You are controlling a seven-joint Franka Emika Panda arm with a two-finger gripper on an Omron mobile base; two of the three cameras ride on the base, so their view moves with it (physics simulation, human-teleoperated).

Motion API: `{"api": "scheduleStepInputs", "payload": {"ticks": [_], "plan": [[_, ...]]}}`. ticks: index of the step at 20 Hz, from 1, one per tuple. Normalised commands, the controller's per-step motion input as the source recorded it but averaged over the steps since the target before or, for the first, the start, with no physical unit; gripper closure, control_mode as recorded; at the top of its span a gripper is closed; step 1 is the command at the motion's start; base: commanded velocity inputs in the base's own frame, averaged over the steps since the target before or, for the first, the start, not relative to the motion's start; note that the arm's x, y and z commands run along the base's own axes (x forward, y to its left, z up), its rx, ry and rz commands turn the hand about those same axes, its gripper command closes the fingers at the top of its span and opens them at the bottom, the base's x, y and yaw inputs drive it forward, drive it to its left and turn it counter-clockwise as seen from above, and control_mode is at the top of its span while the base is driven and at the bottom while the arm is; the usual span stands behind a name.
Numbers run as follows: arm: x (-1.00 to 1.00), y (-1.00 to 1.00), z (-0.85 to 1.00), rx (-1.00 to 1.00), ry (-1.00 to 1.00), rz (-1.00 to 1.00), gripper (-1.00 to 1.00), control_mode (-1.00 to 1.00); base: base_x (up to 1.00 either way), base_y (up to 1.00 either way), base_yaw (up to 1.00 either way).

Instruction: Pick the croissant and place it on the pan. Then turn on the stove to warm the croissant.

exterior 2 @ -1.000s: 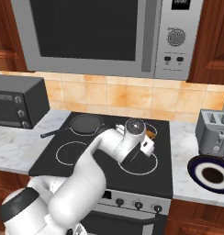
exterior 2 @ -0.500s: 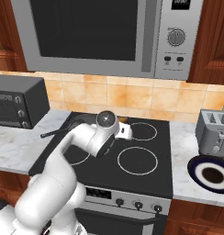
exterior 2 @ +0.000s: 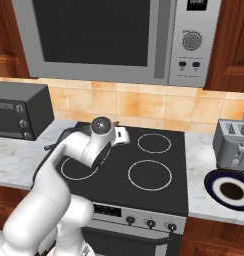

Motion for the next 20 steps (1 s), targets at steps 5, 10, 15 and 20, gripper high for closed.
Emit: {"api": "scheduleStepInputs", "payload": {"ticks": [5, 10, 15, 20], "plan": [[0.04, 0.45, 0.16, -0.12, 0.0, 0.21, 1.0, -1.0, 0.0, 0.0, 0.0], [0.11, 0.43, 0.05, -0.08, 0.11, 0.04, 1.0, -1.0, 0.0, 0.0, 0.0], [0.29, 0.42, 0.0, -0.06, 0.18, 0.07, 1.0, -1.0, 0.0, 0.0, 0.0], [0.27, 0.26, 0.0, -0.01, 0.12, 0.13, 1.0, -1.0, 0.0, 0.0, 0.0]]}}
